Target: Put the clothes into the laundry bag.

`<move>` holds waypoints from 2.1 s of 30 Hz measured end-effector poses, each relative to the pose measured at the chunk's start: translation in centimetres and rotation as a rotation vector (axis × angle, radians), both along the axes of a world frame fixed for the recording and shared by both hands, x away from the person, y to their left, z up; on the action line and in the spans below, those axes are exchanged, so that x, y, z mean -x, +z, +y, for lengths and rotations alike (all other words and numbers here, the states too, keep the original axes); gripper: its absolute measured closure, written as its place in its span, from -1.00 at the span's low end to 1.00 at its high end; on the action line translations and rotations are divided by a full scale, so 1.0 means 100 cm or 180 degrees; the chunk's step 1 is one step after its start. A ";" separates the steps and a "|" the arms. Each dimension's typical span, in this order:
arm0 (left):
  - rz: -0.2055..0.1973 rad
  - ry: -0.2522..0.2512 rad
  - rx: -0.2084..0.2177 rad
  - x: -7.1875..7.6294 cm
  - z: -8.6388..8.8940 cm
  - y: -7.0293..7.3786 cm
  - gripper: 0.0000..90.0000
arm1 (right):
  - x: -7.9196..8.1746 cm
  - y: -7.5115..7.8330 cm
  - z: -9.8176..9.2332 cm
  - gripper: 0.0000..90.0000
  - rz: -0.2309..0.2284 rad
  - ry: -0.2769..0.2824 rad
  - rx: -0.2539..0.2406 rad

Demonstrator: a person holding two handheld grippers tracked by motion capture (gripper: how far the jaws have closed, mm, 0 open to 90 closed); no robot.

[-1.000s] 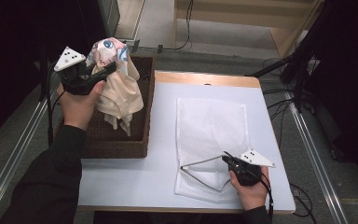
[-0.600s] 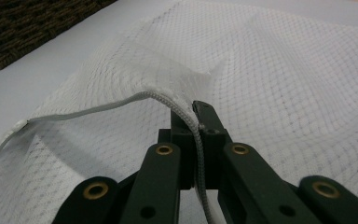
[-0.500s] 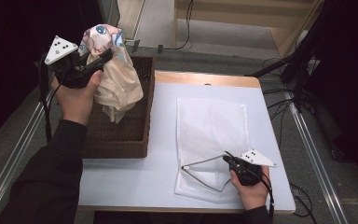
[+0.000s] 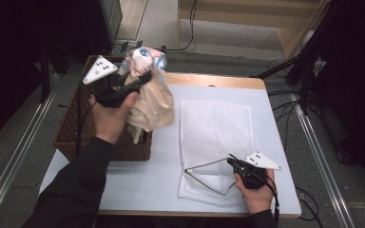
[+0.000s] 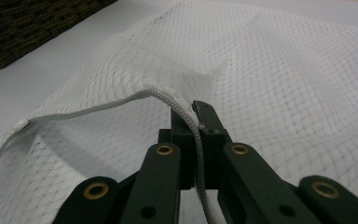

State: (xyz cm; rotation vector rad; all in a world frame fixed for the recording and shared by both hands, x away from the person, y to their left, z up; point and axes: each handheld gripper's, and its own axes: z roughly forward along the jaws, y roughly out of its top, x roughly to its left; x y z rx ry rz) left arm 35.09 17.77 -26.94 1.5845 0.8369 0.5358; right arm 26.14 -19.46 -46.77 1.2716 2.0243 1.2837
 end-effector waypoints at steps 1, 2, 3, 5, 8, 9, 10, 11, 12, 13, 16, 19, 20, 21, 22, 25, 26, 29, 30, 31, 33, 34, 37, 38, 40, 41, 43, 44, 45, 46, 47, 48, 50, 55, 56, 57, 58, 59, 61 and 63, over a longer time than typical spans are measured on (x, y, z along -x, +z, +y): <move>0.0014 -0.0086 -0.0033 0.003 -0.010 -0.003 0.60 | 0.000 0.000 0.000 0.98 -0.0003 0.0003 0.0002; 0.0012 -0.0153 -0.0061 0.006 -0.020 -0.007 0.60 | 0.000 0.000 -0.001 0.98 -0.0004 0.0003 0.0005; 0.0013 -0.0207 -0.0072 0.009 -0.030 -0.010 0.60 | 0.000 0.001 -0.001 0.98 -0.0007 0.0006 0.0005; 0.0032 -0.0365 -0.0063 0.015 -0.044 -0.016 0.60 | 0.000 0.001 -0.003 0.98 -0.0025 0.0003 0.0002; 0.0085 -0.0588 -0.0086 0.026 -0.068 -0.028 0.60 | 0.000 0.001 -0.005 0.98 -0.0025 -0.0005 -0.0014; 0.0121 -0.0658 -0.0074 0.029 -0.074 -0.032 0.60 | 0.000 0.001 -0.005 0.98 -0.0030 -0.0007 -0.0018; 0.0157 -0.0730 -0.0042 0.032 -0.080 -0.036 0.60 | 0.000 0.001 -0.006 0.98 -0.0031 -0.0011 -0.0021; 0.0200 -0.0809 -0.0038 0.035 -0.085 -0.040 0.60 | 0.000 0.002 -0.006 0.98 -0.0030 -0.0015 -0.0026; 0.0230 -0.0857 -0.0027 0.037 -0.088 -0.044 0.60 | 0.001 0.002 -0.006 0.98 -0.0029 -0.0015 -0.0026; 0.0273 -0.0937 -0.0017 0.042 -0.093 -0.049 0.60 | 0.001 0.002 -0.007 0.98 -0.0027 -0.0019 -0.0020; 0.0382 -0.1075 0.0063 0.051 -0.099 -0.060 0.59 | 0.001 0.003 -0.008 0.98 -0.0038 -0.0028 -0.0024; 0.0527 -0.1219 0.0148 0.063 -0.100 -0.074 0.59 | 0.000 0.003 -0.008 0.98 -0.0034 -0.0029 -0.0040; 0.0590 -0.1259 0.0194 0.067 -0.100 -0.079 0.59 | 0.000 0.003 -0.008 0.98 -0.0032 -0.0030 -0.0042; 0.0636 -0.1302 0.0187 0.071 -0.100 -0.084 0.59 | 0.000 0.003 -0.008 0.98 -0.0030 -0.0030 -0.0039; 0.0686 -0.1356 0.0139 0.080 -0.102 -0.094 0.59 | 0.000 0.003 -0.008 0.98 -0.0035 -0.0032 -0.0044; 0.0757 -0.1410 0.0054 0.089 -0.103 -0.107 0.59 | 0.000 0.003 -0.008 0.98 -0.0033 -0.0036 -0.0050; 0.0816 -0.1452 0.0033 0.094 -0.102 -0.115 0.58 | 0.000 0.004 -0.008 0.98 -0.0043 -0.0034 -0.0039; 0.0948 -0.1464 -0.0036 0.103 -0.096 -0.131 0.56 | 0.000 0.004 -0.009 0.98 -0.0060 -0.0038 -0.0029; 0.0996 -0.1478 -0.0033 0.104 -0.093 -0.135 0.54 | 0.000 0.005 -0.009 0.98 -0.0057 -0.0040 -0.0031; 0.1051 -0.1496 -0.0044 0.105 -0.090 -0.138 0.53 | 0.000 0.005 -0.009 0.98 -0.0062 -0.0037 -0.0036; 0.1122 -0.1520 -0.0048 0.106 -0.086 -0.143 0.51 | 0.000 0.005 -0.009 0.98 -0.0050 -0.0030 -0.0051; 0.1180 -0.1544 -0.0086 0.106 -0.084 -0.145 0.47 | -0.001 0.005 -0.009 0.98 -0.0054 -0.0026 -0.0055; 0.1271 -0.1516 -0.0155 0.105 -0.080 -0.151 0.32 | -0.001 0.006 -0.009 0.98 -0.0060 -0.0024 -0.0059; 0.1290 -0.1511 -0.0162 0.104 -0.079 -0.152 0.29 | -0.001 0.006 -0.009 0.99 -0.0059 -0.0022 -0.0059; 0.1358 -0.1542 -0.0126 0.101 -0.080 -0.153 0.20 | -0.001 0.007 -0.008 0.99 -0.0071 -0.0017 -0.0060; 0.1385 -0.1587 -0.0130 0.101 -0.080 -0.153 0.19 | -0.001 0.007 -0.008 0.99 -0.0075 -0.0021 -0.0063; 0.1369 -0.1776 -0.0192 0.103 -0.086 -0.154 0.26 | -0.001 0.007 -0.008 0.99 -0.0077 -0.0018 -0.0067; 0.1352 -0.1905 -0.0242 0.106 -0.090 -0.155 0.31 | -0.001 0.007 -0.009 0.99 -0.0072 -0.0020 -0.0072; 0.1324 -0.2038 -0.0312 0.109 -0.095 -0.156 0.35 | -0.002 0.007 -0.009 0.99 -0.0064 -0.0021 -0.0079; 0.1298 -0.2135 -0.0355 0.112 -0.100 -0.157 0.38 | -0.002 0.007 -0.009 0.99 -0.0061 -0.0021 -0.0082; 0.1286 -0.2227 -0.0404 0.114 -0.104 -0.159 0.40 | -0.002 0.008 -0.009 0.99 -0.0063 -0.0022 -0.0095; 0.1289 -0.2281 -0.0428 0.115 -0.109 -0.161 0.42 | -0.003 0.008 -0.010 0.99 -0.0073 -0.0020 -0.0097; 0.1359 -0.2258 -0.0487 0.113 -0.118 -0.166 0.42 | -0.003 0.008 -0.010 0.99 -0.0061 -0.0027 -0.0120; 0.1512 -0.2317 -0.0672 0.106 -0.142 -0.173 0.43 | -0.003 0.012 -0.009 0.99 -0.0057 -0.0006 -0.0180; 0.1502 -0.2334 -0.0764 0.107 -0.146 -0.173 0.42 | -0.002 0.013 -0.008 0.99 -0.0064 -0.0007 -0.0191; 0.1484 -0.2354 -0.0830 0.107 -0.150 -0.174 0.42 | -0.002 0.015 -0.008 0.99 -0.0089 0.0005 -0.0200; 0.1446 -0.2328 -0.0950 0.108 -0.154 -0.173 0.41 | -0.001 0.017 -0.008 0.99 -0.0088 0.0008 -0.0206; 0.1388 -0.2209 -0.0974 0.108 -0.156 -0.173 0.41 | 0.000 0.019 -0.009 0.99 -0.0107 0.0013 -0.0217; 0.1364 -0.1814 -0.0891 0.102 -0.155 -0.170 0.42 | 0.001 0.022 -0.009 0.99 -0.0128 0.0016 -0.0239; 0.1378 -0.1460 -0.0653 0.093 -0.149 -0.166 0.44 | 0.002 0.024 -0.010 0.99 -0.0157 0.0010 -0.0250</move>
